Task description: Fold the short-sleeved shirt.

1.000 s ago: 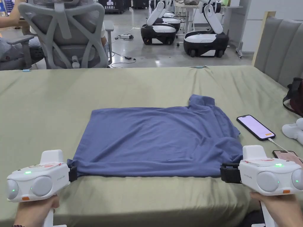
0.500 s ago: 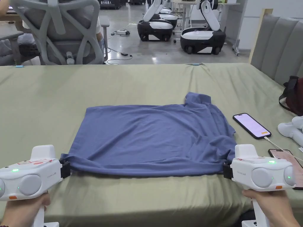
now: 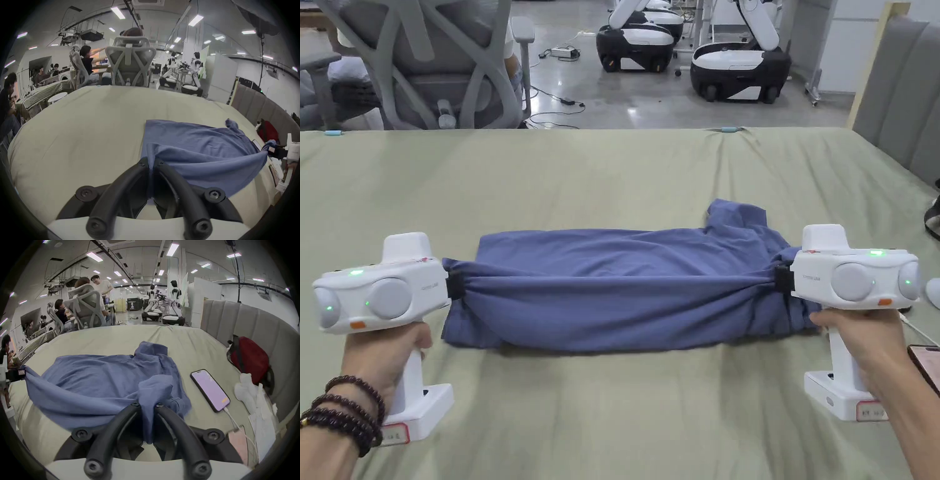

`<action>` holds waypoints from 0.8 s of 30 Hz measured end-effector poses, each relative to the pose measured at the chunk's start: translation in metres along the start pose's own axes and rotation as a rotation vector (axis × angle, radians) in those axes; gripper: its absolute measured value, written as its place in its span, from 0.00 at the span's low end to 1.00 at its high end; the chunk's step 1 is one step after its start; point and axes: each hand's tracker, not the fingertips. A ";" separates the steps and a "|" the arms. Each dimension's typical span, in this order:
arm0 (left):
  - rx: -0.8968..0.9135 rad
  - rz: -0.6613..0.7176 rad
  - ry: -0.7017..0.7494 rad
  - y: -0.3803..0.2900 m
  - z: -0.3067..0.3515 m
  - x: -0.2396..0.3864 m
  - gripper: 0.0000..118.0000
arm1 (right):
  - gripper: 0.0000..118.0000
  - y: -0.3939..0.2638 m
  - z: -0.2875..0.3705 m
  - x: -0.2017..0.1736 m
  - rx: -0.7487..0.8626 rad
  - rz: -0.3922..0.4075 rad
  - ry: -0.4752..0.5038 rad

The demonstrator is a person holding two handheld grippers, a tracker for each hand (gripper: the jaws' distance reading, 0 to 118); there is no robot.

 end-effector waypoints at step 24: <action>-0.058 -0.014 0.061 -0.034 0.016 0.003 0.64 | 0.61 -0.028 0.024 0.003 -0.016 -0.005 -0.026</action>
